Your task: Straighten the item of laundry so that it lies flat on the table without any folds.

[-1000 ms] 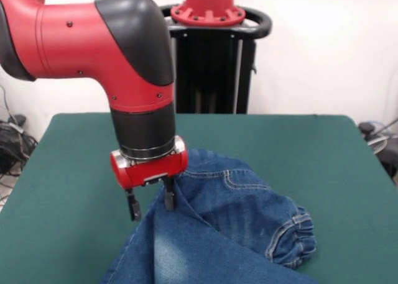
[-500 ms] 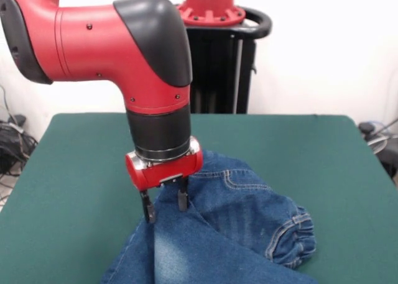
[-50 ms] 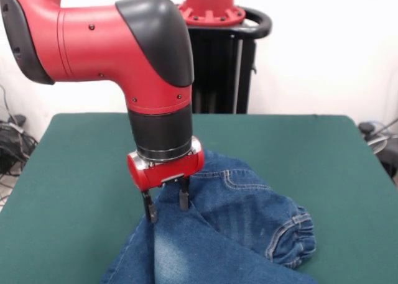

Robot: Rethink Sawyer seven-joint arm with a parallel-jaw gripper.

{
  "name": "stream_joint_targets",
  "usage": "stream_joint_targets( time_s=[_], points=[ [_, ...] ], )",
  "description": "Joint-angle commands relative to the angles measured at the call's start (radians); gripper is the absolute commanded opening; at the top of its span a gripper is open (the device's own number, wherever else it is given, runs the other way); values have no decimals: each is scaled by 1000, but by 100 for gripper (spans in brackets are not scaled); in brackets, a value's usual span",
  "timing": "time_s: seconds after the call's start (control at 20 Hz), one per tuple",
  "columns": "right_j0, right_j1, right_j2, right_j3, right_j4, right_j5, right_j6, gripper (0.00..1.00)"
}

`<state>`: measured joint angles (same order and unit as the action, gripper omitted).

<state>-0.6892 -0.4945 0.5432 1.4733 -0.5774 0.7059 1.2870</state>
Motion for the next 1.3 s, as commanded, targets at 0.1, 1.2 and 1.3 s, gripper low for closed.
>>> stream_joint_targets(
  time_s=[0.1,1.2,1.3],
  points=[
    [23,-31,3,95,-1,52,-28,100],
    [-5,-211,12,288,35,17,19,100],
    [-7,-216,17,286,44,27,15,100]
  ],
)
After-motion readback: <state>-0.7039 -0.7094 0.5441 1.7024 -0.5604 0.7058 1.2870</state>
